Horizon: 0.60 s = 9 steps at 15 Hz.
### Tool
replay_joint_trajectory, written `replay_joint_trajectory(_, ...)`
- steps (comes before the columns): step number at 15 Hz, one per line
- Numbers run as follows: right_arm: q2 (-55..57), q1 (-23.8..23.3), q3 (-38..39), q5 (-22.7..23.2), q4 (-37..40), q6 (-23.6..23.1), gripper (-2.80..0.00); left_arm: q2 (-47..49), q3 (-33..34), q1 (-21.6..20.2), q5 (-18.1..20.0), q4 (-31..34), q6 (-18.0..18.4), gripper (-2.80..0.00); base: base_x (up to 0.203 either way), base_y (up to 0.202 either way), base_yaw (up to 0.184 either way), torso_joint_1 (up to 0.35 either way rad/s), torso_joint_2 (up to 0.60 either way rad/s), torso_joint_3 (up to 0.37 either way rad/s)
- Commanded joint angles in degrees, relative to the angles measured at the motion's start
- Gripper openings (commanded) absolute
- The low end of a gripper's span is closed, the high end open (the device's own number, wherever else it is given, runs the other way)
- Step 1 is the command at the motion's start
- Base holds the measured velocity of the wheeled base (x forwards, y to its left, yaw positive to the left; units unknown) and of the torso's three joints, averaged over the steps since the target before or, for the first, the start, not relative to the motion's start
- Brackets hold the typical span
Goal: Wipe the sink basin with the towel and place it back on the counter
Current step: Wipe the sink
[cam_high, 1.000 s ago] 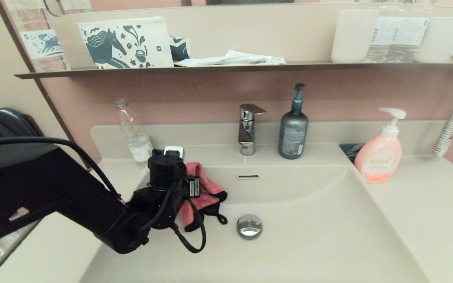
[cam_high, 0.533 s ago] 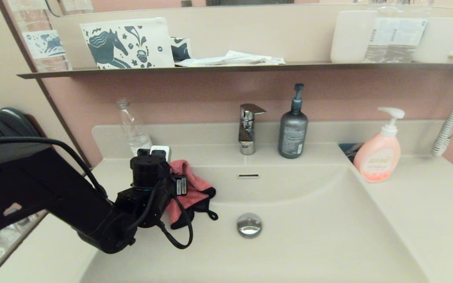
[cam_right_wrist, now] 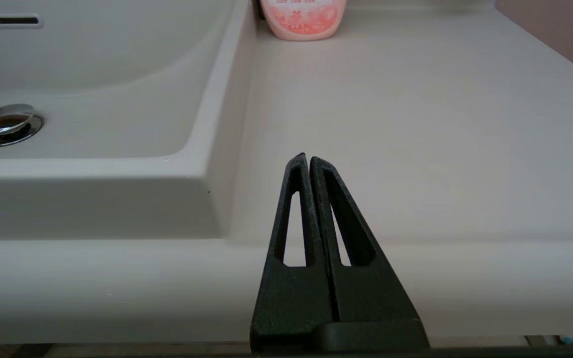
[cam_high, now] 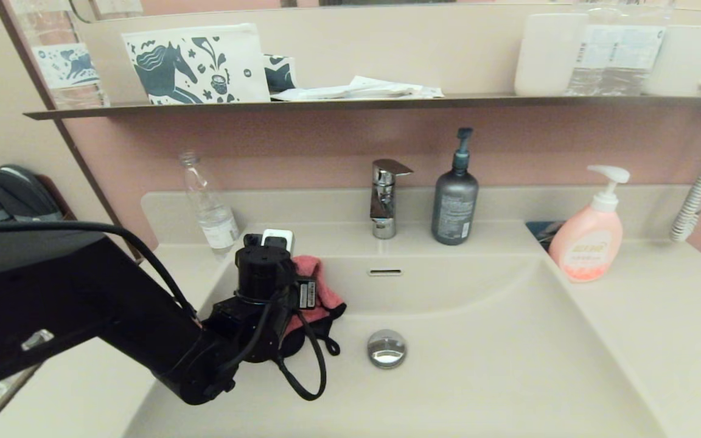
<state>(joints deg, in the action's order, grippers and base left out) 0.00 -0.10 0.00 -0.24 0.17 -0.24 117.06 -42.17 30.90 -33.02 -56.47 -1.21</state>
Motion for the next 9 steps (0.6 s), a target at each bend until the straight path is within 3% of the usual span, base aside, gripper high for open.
replay_joint_trajectory(1, 0.09, 0.01, 0.00, -0.02, 0.01, -0.02, -2.80, 0.82, -1.80, 2.73, -1.21, -0.21, -0.02, -2.80, 0.000, 0.000, 0.000, 0.000, 0.00, 0.000)
replay_joint_trajectory(6, 0.09, 0.01, 0.00, -0.02, 0.01, -0.02, -2.80, 0.40, -5.04, 5.60, -3.28, 3.17, 0.18, -2.80, 0.000, 0.000, 0.000, 0.000, 0.00, 0.000)
replay_joint_trajectory(9, 0.09, 0.01, 0.00, -0.02, 0.01, -0.02, -2.80, -4.73, -4.95, 1.55, -2.29, 8.33, 0.40, -2.80, 0.000, 0.000, 0.000, 0.000, 0.00, 0.000)
